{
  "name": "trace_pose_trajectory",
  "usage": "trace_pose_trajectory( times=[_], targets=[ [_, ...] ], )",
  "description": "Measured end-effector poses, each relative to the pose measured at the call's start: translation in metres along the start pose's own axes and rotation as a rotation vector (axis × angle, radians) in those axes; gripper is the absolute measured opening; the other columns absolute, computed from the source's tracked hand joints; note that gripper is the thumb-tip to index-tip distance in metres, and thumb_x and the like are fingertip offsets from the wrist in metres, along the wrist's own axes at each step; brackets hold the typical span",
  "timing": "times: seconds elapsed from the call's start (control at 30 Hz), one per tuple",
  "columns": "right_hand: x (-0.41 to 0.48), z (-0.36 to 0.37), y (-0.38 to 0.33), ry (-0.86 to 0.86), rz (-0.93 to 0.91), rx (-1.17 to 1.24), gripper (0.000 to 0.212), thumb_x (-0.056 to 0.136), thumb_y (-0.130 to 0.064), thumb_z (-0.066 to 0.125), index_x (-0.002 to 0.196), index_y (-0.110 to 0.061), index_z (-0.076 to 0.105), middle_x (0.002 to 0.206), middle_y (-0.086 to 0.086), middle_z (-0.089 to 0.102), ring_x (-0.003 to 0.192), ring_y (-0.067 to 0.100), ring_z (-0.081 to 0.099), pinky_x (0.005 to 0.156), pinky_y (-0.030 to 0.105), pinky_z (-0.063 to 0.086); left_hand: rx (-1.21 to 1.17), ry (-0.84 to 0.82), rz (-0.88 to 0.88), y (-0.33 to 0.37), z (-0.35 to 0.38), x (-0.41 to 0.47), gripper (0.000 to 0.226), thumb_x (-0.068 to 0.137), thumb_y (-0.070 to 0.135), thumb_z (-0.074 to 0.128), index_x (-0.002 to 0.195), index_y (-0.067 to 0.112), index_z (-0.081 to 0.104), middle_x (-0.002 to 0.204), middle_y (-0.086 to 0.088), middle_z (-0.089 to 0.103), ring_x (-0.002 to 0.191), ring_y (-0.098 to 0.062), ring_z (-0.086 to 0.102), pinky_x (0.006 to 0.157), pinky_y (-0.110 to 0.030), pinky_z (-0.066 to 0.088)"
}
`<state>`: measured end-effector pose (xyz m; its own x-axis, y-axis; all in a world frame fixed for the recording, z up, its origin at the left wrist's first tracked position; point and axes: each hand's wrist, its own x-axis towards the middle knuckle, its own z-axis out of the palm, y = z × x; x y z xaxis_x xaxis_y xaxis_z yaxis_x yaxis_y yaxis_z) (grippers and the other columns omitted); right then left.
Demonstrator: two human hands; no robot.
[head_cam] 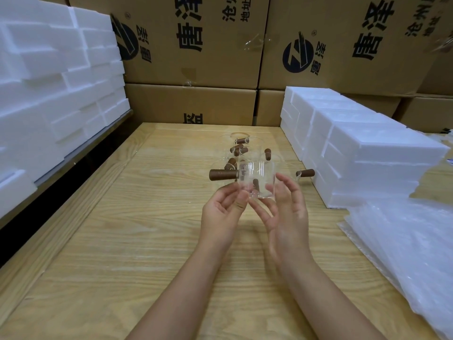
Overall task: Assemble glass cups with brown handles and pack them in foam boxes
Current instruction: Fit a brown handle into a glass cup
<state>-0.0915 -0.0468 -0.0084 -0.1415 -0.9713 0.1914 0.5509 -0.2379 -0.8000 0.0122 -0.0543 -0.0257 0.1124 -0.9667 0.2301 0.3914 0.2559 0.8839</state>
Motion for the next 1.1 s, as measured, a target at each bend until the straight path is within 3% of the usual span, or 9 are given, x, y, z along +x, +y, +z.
trace_pose_trajectory(
  times=[0.13,0.3,0.43,0.5,0.6,0.67,0.8,0.87,1.1],
  targets=[
    [-0.004,0.005,0.002,-0.024,-0.010,-0.153,0.064,0.058,-0.044,0.085,0.113,-0.033,0.055,0.113,0.004,0.056,0.097,0.014,0.068,0.087,0.035,0.054,0.058,0.031,0.070,-0.005,0.001,0.000,0.037,0.063,0.022,0.076,0.096,0.014,0.061,0.093,0.001,0.074,0.092,-0.007,0.069,0.079,-0.018,0.052],
    [-0.001,0.003,-0.003,0.008,0.090,0.012,0.057,0.065,-0.039,0.075,0.118,-0.024,0.058,0.110,0.006,0.066,0.097,0.023,0.069,0.078,0.029,0.055,0.124,0.010,0.088,-0.005,0.001,-0.001,0.046,0.061,0.022,0.081,0.101,0.014,0.060,0.098,0.004,0.071,0.097,-0.007,0.067,0.090,-0.027,0.052],
    [-0.001,0.003,-0.003,-0.032,0.194,0.158,0.051,0.079,-0.038,0.063,0.124,-0.013,0.057,0.109,0.011,0.070,0.099,0.033,0.068,0.079,0.033,0.057,0.021,-0.023,0.006,0.002,-0.001,0.000,0.086,0.066,0.059,0.077,0.124,0.000,0.052,0.116,-0.006,0.069,0.112,-0.019,0.064,0.095,-0.032,0.051],
    [-0.002,0.004,-0.003,-0.058,0.253,0.192,0.054,0.082,-0.040,0.060,0.127,-0.010,0.055,0.120,0.018,0.065,0.101,0.036,0.067,0.078,0.034,0.057,0.005,-0.030,-0.051,0.005,-0.002,-0.001,0.089,0.072,0.063,0.068,0.131,0.000,0.047,0.116,-0.010,0.069,0.112,-0.021,0.065,0.104,-0.040,0.046],
    [-0.003,0.006,0.000,-0.073,0.335,0.236,0.058,0.081,-0.044,0.057,0.125,-0.007,0.055,0.125,0.019,0.061,0.102,0.032,0.067,0.074,0.032,0.057,0.041,-0.100,-0.154,0.006,-0.002,-0.003,0.105,0.052,0.076,0.074,0.127,0.006,0.053,0.111,0.000,0.071,0.112,-0.018,0.063,0.094,-0.028,0.050],
    [-0.002,0.005,0.002,-0.089,0.365,0.247,0.057,0.082,-0.046,0.055,0.123,-0.007,0.055,0.121,0.021,0.064,0.100,0.031,0.068,0.073,0.031,0.057,0.047,-0.146,-0.168,0.006,0.000,-0.005,0.104,0.048,0.077,0.076,0.121,0.005,0.056,0.111,-0.001,0.068,0.107,-0.018,0.062,0.089,-0.026,0.049],
    [0.000,0.002,0.003,-0.120,0.379,0.223,0.058,0.081,-0.050,0.054,0.120,-0.007,0.053,0.109,0.022,0.069,0.090,0.030,0.071,0.069,0.031,0.058,0.063,-0.146,-0.134,0.006,-0.001,-0.004,0.101,0.053,0.071,0.078,0.127,0.006,0.056,0.129,-0.007,0.062,0.123,-0.023,0.055,0.106,-0.039,0.042],
    [0.001,0.001,0.001,-0.129,0.356,0.156,0.054,0.081,-0.052,0.052,0.112,-0.008,0.057,0.105,0.021,0.070,0.089,0.031,0.071,0.067,0.031,0.058,0.064,-0.147,-0.120,0.005,-0.002,-0.003,0.093,0.052,0.070,0.080,0.123,0.013,0.058,0.127,-0.007,0.064,0.122,-0.022,0.058,0.104,-0.036,0.044],
    [0.006,-0.003,0.000,0.024,0.044,-0.434,0.030,0.102,-0.023,0.039,0.096,-0.019,0.068,0.073,-0.003,0.064,0.056,0.006,0.055,0.054,0.022,0.050,0.112,-0.057,-0.044,0.004,-0.002,-0.001,0.063,0.077,0.042,0.075,0.127,0.014,0.051,0.116,0.005,0.070,0.114,-0.010,0.062,0.090,-0.024,0.052]
  ],
)
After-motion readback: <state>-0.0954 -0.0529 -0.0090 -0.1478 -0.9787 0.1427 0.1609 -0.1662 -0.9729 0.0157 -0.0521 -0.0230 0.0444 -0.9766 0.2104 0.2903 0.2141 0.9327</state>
